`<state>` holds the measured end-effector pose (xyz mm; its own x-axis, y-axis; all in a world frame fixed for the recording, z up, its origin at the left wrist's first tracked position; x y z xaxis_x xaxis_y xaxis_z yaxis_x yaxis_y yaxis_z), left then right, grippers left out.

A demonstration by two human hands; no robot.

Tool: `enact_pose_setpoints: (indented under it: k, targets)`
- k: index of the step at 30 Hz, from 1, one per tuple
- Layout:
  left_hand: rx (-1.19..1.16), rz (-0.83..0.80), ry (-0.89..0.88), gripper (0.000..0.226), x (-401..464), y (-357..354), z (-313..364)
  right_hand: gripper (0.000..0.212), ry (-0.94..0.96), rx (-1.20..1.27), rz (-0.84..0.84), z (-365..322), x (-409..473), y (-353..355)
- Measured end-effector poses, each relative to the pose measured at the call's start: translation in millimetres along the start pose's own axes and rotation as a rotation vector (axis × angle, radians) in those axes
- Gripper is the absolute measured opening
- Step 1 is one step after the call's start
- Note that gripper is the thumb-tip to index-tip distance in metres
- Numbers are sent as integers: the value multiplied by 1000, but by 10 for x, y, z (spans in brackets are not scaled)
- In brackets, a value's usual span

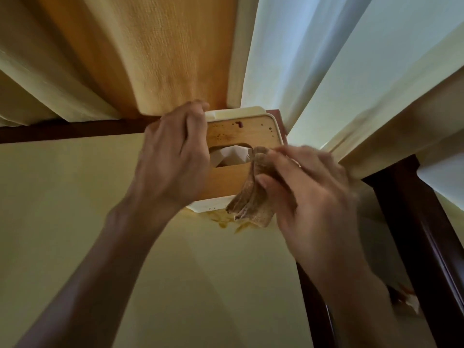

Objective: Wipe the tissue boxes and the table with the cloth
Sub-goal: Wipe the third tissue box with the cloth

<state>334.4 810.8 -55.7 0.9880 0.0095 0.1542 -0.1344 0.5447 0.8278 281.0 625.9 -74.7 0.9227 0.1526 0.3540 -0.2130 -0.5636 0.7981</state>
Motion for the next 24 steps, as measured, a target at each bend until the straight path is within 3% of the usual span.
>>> enact_pose_setpoints:
  k: [2,4,9,13,24]
  targets:
    - [-83,-3,52,44,-33,-103,3,52,-7,-7,-79,-88,-147,-64]
    - [-81,-4,42,39,-56,-180,78,63,-44,-31,-159,-131,-257,-110]
    - [-162,59,86,44,-65,-263,83,66,-60,-35,-189,-152,-239,-148]
    - [-39,61,-1,44,-4,-276,53,60,-52,-2,-168,-93,-153,-166]
    - [64,25,-34,52,23,-301,82,48,-85,162,-208,139,382,-292]
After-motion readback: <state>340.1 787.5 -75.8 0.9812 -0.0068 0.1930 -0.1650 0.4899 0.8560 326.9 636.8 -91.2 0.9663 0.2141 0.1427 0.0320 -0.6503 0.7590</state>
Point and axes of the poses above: each hand's wrist, its own x-axis towards the middle knuckle, its own y-axis out of the back of the hand, z = x × y, the point moved 3 cm from there along x, towards the middle knuckle, and after that the axes turned 5 degrees about x, right-handed, at the moved point
